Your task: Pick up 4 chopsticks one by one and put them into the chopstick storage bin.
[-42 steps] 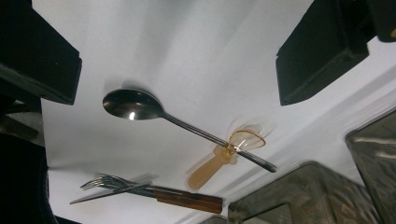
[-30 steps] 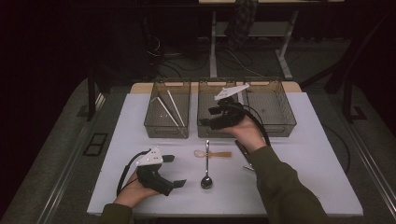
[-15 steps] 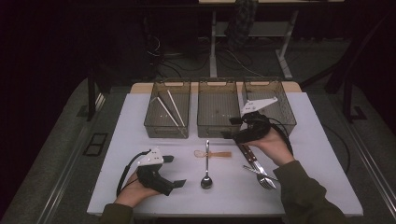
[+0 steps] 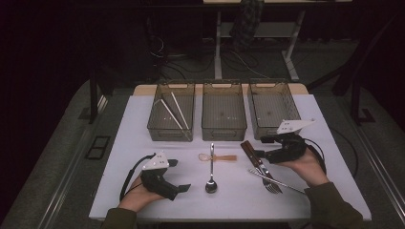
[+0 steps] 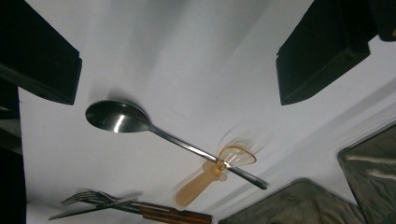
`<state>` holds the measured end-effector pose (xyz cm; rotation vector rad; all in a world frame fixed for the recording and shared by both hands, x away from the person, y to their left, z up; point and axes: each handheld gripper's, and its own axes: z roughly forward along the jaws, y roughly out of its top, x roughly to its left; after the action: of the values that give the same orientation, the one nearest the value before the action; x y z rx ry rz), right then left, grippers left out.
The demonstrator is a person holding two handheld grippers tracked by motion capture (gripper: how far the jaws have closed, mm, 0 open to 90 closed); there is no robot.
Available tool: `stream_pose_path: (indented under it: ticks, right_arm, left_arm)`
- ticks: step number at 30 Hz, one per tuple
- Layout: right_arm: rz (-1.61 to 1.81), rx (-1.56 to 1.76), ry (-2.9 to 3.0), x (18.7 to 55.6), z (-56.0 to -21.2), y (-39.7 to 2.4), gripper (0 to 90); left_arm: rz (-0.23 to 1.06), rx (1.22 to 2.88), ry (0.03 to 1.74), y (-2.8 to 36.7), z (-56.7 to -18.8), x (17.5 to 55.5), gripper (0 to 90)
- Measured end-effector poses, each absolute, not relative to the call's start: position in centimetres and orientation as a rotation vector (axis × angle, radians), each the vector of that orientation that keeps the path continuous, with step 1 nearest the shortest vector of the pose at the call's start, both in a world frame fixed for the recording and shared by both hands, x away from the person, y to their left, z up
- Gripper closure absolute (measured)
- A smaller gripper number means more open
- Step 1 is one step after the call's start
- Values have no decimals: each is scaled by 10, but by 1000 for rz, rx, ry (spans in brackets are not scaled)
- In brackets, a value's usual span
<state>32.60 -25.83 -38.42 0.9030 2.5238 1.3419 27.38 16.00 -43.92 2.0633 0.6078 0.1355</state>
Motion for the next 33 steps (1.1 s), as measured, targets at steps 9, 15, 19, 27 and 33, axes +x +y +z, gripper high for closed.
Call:
stream_pose_path:
  ticks: [9,15,19,27,33]
  right_arm:
    - [1286,923,2621,300,-401,-284,411]
    - [1207,906,2663,286,-409,-300,503]
    - [1171,916,2707,278,-416,-309,556]
    - [1091,894,2765,264,-426,-322,704]
    - [972,845,2819,261,-435,-321,752]
  left_arm:
    - [140,2057,612,161,-438,273,0]
    - [139,2066,605,160,-438,273,0]
    - [136,2071,602,160,-438,272,6]
    - [137,2072,597,159,-438,272,8]
    - [135,2074,596,159,-438,272,8]
